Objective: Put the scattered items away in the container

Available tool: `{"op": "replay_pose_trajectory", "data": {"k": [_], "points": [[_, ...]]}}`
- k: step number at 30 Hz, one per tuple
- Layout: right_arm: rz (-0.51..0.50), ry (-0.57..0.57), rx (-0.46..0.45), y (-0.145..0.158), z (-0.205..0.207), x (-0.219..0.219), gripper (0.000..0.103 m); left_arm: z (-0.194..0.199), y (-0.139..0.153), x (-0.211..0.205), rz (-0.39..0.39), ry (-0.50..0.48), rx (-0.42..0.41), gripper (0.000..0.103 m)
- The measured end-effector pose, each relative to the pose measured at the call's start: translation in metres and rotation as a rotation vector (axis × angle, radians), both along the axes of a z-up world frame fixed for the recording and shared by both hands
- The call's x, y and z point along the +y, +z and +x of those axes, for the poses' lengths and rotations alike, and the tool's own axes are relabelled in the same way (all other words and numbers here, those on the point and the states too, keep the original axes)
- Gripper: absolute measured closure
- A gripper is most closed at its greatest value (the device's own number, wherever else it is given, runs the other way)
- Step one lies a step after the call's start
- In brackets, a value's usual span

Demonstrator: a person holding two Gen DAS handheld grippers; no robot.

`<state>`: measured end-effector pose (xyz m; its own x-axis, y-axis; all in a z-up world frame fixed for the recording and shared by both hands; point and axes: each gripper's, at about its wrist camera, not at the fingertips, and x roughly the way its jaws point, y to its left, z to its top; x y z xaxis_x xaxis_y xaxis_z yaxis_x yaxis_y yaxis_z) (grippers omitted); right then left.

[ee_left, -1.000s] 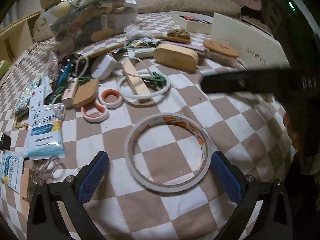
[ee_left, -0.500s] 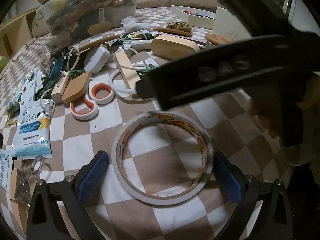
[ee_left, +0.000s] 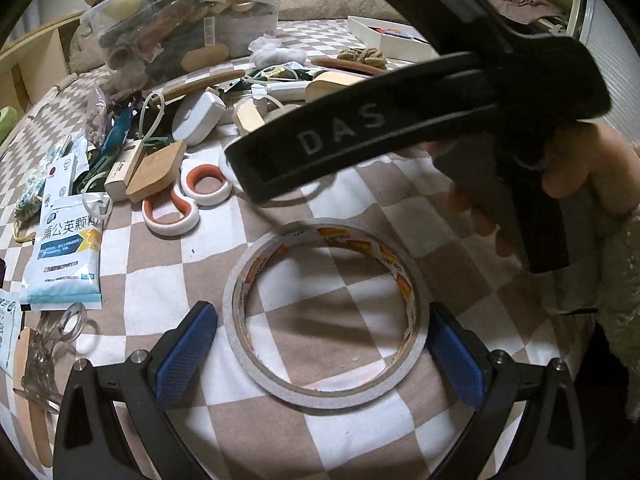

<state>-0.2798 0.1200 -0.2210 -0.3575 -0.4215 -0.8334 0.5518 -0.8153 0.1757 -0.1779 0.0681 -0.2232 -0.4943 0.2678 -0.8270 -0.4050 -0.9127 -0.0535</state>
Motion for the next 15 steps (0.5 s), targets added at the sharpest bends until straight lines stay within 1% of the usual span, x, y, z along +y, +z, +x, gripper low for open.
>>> {"op": "replay_pose_trajectory", "data": {"k": [3, 9, 15], "points": [[0.010, 0.026, 0.009, 0.001, 0.004, -0.005, 0.000, 0.002, 0.000, 0.002, -0.005, 0.012, 0.011, 0.000], [0.100, 0.056, 0.049, -0.009, 0.005, -0.020, 0.000, -0.001, -0.001, 0.002, -0.004, 0.039, 0.026, 0.000], [0.088, 0.013, 0.044, -0.009, 0.000, -0.015, 0.000, -0.002, -0.001, 0.002, 0.004, 0.035, 0.020, 0.001]]}}
